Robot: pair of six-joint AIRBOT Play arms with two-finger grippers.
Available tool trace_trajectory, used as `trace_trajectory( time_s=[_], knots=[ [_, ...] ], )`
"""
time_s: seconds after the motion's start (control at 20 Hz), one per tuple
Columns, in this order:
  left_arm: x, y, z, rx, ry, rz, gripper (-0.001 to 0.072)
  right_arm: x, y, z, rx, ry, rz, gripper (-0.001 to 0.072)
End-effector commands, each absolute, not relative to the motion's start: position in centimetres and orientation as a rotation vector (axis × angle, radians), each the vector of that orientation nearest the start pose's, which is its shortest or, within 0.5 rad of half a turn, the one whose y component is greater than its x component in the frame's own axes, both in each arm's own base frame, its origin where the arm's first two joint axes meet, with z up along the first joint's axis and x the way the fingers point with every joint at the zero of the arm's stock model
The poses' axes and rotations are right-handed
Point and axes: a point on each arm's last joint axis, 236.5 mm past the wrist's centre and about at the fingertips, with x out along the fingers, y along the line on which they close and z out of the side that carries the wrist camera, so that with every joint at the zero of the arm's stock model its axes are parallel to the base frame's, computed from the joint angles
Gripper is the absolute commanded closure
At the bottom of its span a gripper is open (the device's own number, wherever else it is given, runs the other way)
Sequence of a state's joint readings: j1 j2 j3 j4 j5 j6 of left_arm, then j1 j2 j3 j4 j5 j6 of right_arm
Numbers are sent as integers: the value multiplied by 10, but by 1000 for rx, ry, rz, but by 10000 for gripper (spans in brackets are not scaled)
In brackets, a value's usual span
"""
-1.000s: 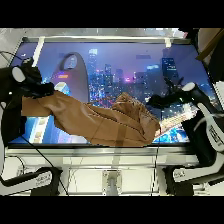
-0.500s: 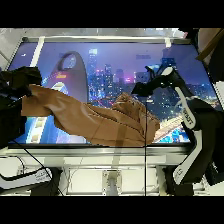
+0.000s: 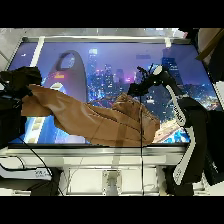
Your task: Fold the clothes and pants, and hang the long-sleeved shirts on hangers.
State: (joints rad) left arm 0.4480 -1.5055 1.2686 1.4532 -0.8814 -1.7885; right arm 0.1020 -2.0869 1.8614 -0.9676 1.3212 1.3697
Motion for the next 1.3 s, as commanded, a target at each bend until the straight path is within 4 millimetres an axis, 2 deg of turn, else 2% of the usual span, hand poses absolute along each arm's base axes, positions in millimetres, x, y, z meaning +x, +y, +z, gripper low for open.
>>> trace_trajectory(
  time_s=[0.0,0.15,0.4,0.45,0.5,0.55,0.6,0.7,0.8,0.9,0.95,1.1,1.25],
  knots=[
    [449,190,-35,-588,984,484,-10,495,182,-97,328,1465,569,211],
    [453,193,-38,-584,972,485,-9,491,194,-104,348,1485,591,211],
    [451,192,-58,-590,1015,487,-8,475,226,-119,344,1529,644,213],
    [451,192,-61,-592,1021,488,12,472,232,-120,333,1533,655,224],
    [451,191,-64,-593,1025,488,169,471,235,-120,326,1533,662,340],
    [451,192,-64,-592,1025,488,486,471,237,-118,318,1527,669,497],
    [451,192,-64,-586,1026,485,690,477,238,-112,307,1503,681,682],
    [450,191,-63,-547,1036,461,698,494,238,-93,294,1438,690,689],
    [451,192,-57,-539,1025,457,699,518,233,-61,276,1343,699,689],
    [452,194,-43,-525,998,458,699,537,221,-30,277,1256,685,689],
    [452,196,-35,-510,984,460,699,540,210,-19,277,1237,671,689],
    [447,206,-1,-428,929,477,699,528,166,-5,241,1286,617,690],
    [443,209,52,-375,829,483,699,508,101,9,186,1361,511,690]
  ],
)
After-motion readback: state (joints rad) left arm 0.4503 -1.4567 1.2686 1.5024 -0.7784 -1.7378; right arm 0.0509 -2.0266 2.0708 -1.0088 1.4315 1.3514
